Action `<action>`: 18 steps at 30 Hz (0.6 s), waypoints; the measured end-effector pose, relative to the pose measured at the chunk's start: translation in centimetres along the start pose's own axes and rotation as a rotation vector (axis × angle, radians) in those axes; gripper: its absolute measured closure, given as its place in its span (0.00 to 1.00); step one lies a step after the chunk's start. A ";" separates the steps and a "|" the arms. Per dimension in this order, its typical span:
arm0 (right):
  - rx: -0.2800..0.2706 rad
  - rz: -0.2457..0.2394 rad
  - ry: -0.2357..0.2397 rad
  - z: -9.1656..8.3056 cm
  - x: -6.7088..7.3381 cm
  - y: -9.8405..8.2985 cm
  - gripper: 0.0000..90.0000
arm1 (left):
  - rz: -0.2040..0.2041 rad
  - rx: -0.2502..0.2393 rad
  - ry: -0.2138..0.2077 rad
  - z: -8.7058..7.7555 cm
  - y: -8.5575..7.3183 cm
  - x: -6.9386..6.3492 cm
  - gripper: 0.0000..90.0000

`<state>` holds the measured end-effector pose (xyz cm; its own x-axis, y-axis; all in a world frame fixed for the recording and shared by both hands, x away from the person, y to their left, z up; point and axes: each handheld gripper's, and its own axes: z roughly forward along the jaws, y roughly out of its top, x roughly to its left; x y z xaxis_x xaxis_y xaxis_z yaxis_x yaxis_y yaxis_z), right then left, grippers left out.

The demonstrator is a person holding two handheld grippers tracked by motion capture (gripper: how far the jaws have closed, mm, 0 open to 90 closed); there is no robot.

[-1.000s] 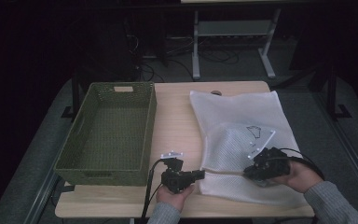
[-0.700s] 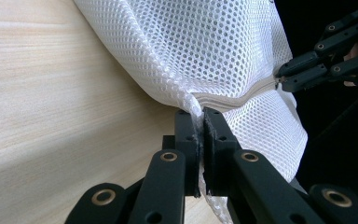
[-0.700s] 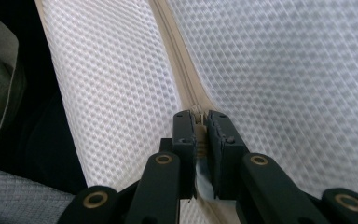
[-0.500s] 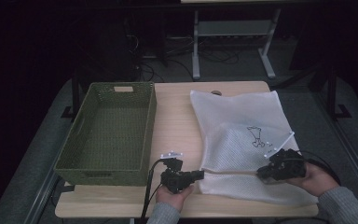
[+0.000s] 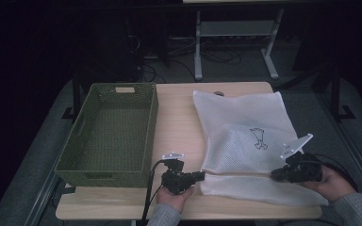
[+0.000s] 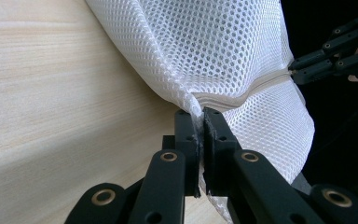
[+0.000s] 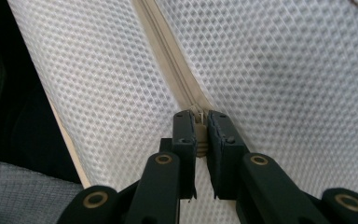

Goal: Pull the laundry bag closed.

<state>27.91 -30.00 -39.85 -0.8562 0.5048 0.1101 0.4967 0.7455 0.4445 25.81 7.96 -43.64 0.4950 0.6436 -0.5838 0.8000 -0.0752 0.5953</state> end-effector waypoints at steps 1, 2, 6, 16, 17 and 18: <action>-0.001 0.005 0.000 0.0 -0.1 -0.2 0.91 | 0.002 0.000 0.002 0.0 0.0 0.0 0.96; 0.000 0.013 -0.001 0.0 -0.2 -0.4 0.91 | 0.004 0.001 0.005 0.0 0.0 0.0 0.96; 0.000 0.034 -0.008 0.1 -0.7 -1.3 0.91 | 0.007 0.001 0.015 -0.1 0.1 0.1 0.96; 0.011 0.094 -0.031 -0.1 -1.9 -3.6 0.91 | 0.006 0.002 0.026 -0.2 0.1 0.2 0.96; 0.012 0.096 -0.035 -0.1 -2.0 -3.8 0.91 | 0.007 0.002 0.025 -0.3 0.1 0.3 0.96; 0.016 0.103 -0.037 -0.1 -2.1 -4.0 0.91 | 0.008 0.001 0.026 -0.3 0.1 0.3 0.96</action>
<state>27.71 -34.11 -41.74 -0.7944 0.5952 0.1212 0.5847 0.6953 0.4179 25.95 8.33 -43.58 0.4919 0.6629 -0.5645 0.7967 -0.0811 0.5989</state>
